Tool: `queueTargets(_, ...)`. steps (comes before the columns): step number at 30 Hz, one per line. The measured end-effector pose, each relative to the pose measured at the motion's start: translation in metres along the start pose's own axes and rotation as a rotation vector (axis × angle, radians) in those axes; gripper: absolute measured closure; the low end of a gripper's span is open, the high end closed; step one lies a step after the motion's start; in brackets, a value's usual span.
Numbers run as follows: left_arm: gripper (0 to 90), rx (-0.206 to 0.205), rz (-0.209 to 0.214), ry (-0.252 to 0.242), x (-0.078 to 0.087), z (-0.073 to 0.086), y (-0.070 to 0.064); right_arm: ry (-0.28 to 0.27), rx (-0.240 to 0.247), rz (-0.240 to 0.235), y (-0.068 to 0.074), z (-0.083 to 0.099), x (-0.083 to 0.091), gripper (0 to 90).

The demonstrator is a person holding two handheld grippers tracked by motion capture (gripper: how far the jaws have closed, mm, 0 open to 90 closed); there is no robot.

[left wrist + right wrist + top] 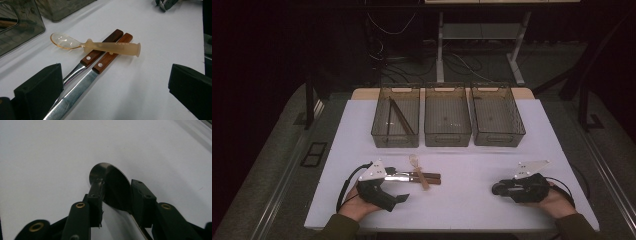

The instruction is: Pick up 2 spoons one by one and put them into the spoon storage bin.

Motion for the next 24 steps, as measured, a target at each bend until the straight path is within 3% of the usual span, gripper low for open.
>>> queueTargets(8,0.0,-0.003,0.0,0.001,-0.0003,-0.0001,-0.0004,0.007,0.035,0.004,-0.0001,0.0037,0.0033,73.8)
queueTargets(24,0.0,-0.003,0.005,-0.005,-0.0011,-0.0006,-0.0015,0.024,0.025,-0.062,0.002,0.0089,0.0097,87.6)
Point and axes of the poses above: each handheld gripper's, and its own axes: x roughly backward along the jaws, z roughly out of its underside, y roughly to its left, the point moved 8 cm from there along -x, roughly forward along the jaws, and after that the axes turned 12 degrees about -x, right-handed, at the moved point
